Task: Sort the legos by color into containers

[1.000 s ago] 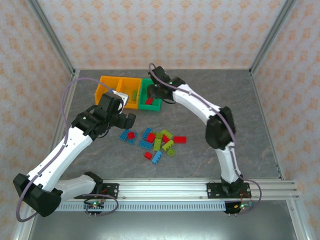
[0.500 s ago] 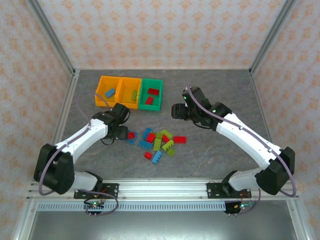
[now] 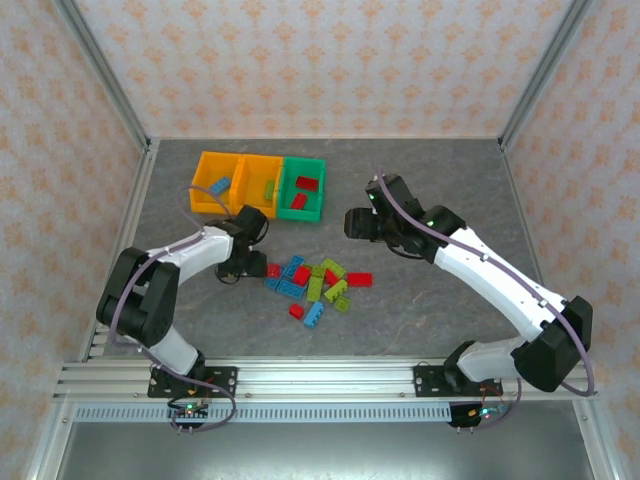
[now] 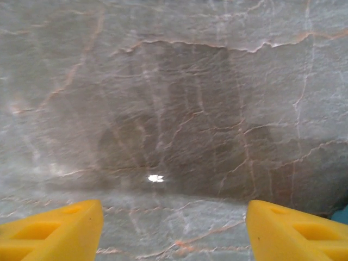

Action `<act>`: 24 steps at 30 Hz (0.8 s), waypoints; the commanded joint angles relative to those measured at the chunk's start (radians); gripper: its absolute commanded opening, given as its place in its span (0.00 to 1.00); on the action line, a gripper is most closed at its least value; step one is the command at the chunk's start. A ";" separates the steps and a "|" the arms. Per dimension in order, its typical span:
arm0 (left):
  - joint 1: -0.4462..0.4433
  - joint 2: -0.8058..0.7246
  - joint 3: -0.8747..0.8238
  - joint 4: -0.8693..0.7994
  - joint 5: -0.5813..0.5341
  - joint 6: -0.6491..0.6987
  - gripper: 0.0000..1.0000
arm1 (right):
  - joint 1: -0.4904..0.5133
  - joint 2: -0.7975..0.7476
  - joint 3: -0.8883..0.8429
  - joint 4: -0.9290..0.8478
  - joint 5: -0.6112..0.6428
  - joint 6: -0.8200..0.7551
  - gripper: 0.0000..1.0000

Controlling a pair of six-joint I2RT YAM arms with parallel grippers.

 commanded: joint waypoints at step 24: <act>0.274 0.002 0.176 0.103 -0.009 0.035 0.86 | 0.002 -0.035 -0.003 -0.016 0.010 0.052 0.67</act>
